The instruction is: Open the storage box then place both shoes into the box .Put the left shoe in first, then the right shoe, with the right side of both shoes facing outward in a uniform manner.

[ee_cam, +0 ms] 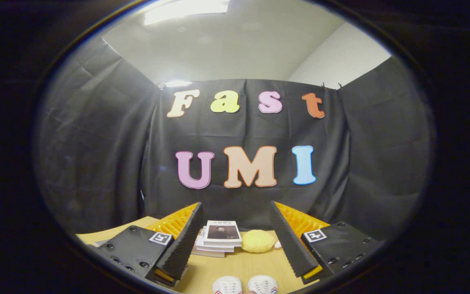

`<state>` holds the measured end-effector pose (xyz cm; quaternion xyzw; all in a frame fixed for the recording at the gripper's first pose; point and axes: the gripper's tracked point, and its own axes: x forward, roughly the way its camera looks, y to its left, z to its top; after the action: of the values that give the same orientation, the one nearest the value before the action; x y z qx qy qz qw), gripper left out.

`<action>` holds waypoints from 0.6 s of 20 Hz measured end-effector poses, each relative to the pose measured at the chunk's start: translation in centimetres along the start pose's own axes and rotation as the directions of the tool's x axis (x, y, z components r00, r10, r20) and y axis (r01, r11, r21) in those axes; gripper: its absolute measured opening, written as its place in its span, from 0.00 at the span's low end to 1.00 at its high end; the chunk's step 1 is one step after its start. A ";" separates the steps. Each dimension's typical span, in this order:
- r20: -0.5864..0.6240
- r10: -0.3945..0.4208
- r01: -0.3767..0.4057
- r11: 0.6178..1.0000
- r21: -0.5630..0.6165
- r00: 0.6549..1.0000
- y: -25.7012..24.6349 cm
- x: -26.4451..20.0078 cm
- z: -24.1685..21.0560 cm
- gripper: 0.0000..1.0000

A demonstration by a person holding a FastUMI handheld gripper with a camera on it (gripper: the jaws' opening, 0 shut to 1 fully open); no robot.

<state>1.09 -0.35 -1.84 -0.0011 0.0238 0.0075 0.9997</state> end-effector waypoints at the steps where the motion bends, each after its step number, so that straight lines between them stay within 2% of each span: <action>1: -0.007 0.005 -0.005 1.000 0.008 1.000 0.0 0.1 -0.3 1.00; 4: -0.045 0.034 -0.032 0.998 0.053 0.998 0.3 0.3 -1.9 1.00; 7: -0.114 0.077 -0.060 0.987 0.147 0.990 0.8 0.4 -4.4 1.00; 12: -0.258 0.168 -0.082 0.946 0.312 0.951 1.8 0.0 -9.7 1.00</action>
<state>0.56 1.40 -11.53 0.1500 0.1664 0.0675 0.9722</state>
